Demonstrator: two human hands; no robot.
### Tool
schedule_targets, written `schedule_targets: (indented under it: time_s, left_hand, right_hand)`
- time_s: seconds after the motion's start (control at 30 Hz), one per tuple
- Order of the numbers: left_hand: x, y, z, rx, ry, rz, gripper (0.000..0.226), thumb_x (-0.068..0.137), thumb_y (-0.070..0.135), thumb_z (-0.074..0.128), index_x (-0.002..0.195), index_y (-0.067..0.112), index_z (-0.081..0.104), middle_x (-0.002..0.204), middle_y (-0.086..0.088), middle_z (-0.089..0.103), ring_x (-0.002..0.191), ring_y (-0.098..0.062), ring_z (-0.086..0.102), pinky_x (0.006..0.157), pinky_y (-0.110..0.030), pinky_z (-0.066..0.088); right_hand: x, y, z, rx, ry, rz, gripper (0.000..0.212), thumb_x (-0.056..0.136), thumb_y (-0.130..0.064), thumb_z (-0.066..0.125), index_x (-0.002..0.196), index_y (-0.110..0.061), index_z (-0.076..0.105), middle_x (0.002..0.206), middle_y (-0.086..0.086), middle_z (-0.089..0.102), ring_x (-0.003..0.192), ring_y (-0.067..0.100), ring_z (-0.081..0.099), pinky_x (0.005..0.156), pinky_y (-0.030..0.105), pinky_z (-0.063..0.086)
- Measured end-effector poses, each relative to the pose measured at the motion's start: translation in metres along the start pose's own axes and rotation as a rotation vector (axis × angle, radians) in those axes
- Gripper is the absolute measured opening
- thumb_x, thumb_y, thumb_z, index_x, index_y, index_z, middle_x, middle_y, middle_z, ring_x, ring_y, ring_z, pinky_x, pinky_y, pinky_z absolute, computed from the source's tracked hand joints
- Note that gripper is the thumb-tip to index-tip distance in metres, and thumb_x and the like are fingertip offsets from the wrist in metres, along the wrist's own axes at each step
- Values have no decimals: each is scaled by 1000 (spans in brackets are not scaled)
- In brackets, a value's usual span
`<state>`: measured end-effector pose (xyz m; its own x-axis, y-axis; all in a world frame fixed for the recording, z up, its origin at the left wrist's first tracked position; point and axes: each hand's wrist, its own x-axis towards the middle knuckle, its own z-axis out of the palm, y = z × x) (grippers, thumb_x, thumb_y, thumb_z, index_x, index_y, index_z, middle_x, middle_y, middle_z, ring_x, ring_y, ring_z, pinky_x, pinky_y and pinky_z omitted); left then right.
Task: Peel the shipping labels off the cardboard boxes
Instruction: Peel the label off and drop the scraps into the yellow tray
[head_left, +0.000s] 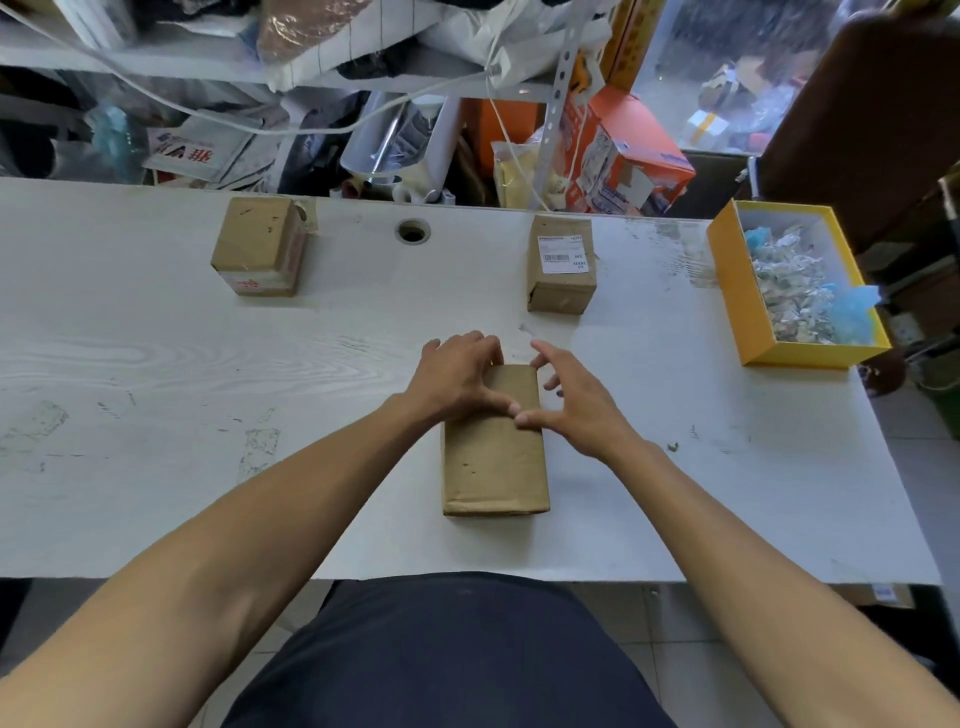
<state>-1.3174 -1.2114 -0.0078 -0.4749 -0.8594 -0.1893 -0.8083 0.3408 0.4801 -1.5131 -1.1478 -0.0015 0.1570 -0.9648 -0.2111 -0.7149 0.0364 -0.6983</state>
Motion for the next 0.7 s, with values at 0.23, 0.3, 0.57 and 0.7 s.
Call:
schedule_targets:
  time_s: [0.23, 0.3, 0.57, 0.7]
  left_hand:
    - [10, 7, -7, -23, 2, -32, 43, 81, 57, 70, 106, 22, 69, 106, 1, 66, 98, -19, 61, 84, -40, 54]
    - [-4, 7, -5, 68, -52, 52, 78, 75, 71, 67, 134, 20, 57, 132, -3, 57, 119, -22, 52, 98, -38, 46]
    - [-39, 19, 20, 295, -107, 71, 153, 35, 99, 55, 152, 7, 18, 156, -5, 26, 146, -29, 18, 119, -60, 1]
    - [-19, 18, 14, 184, -38, 50, 116, 38, 95, 60, 123, 17, 45, 124, -3, 53, 122, -27, 45, 112, -49, 26]
  right_hand:
    - [21, -11, -12, 1, -54, 4, 95, 73, -38, 83, 149, -31, 28, 119, -6, 56, 99, 11, 54, 96, 42, 50]
    - [9, -8, -14, 47, -161, -15, 122, 61, -47, 88, 153, -38, 9, 146, -2, 43, 128, 15, 43, 110, 36, 38]
    - [-25, 18, -2, 46, -290, -38, 149, 46, -57, 91, 150, -45, -16, 162, -11, 1, 148, 12, 9, 120, 37, 17]
    - [-14, 17, -1, 88, -250, -25, 143, 48, -54, 92, 151, -45, -7, 160, -9, 16, 145, 13, 20, 116, 33, 23]
